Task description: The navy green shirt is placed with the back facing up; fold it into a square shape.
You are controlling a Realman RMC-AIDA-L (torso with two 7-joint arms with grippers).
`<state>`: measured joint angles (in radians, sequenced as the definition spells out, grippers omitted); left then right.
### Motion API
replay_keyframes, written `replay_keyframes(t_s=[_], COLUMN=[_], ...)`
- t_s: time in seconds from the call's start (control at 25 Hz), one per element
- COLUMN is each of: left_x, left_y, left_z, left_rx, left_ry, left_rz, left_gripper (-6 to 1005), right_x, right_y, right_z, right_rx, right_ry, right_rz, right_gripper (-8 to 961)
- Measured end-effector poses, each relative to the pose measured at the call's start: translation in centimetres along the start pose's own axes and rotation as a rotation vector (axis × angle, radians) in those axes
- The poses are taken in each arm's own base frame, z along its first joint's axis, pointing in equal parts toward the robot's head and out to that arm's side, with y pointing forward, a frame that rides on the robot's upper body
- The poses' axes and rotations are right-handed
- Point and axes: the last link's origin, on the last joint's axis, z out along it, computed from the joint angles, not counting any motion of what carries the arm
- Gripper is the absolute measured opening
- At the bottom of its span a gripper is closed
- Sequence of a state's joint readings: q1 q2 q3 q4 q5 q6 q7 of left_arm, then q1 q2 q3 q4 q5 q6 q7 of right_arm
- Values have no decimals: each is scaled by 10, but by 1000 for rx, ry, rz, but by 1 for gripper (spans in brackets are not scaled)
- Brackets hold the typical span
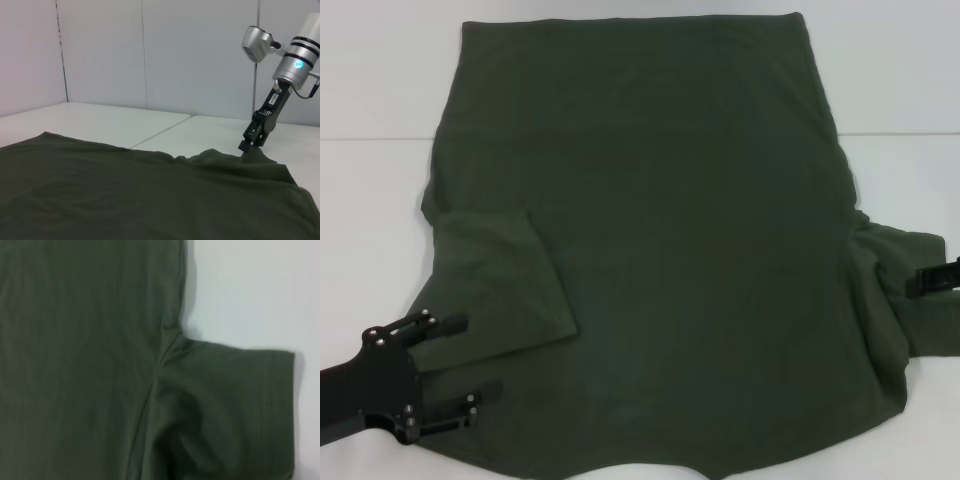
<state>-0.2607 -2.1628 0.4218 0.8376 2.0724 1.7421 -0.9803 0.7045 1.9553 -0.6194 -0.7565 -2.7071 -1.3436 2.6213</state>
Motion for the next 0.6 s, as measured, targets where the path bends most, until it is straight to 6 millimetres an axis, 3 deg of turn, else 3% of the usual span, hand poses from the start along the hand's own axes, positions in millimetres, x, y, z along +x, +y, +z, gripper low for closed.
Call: replay_keyframes(t_s=[0.48, 0.6], left_x=[-1, -2], left_y=[-2, -1], left_z=[0, 0], left_rx=[11, 10], left_ry=[-7, -6], left_rz=[2, 5], left_gripper=[851, 851], right_x=[-1, -2], right_y=[7, 9], right_z=[8, 8], right_rx=[10, 12], right_ry=[-10, -7], right_rz=[-14, -18], right_gripper=[905, 806])
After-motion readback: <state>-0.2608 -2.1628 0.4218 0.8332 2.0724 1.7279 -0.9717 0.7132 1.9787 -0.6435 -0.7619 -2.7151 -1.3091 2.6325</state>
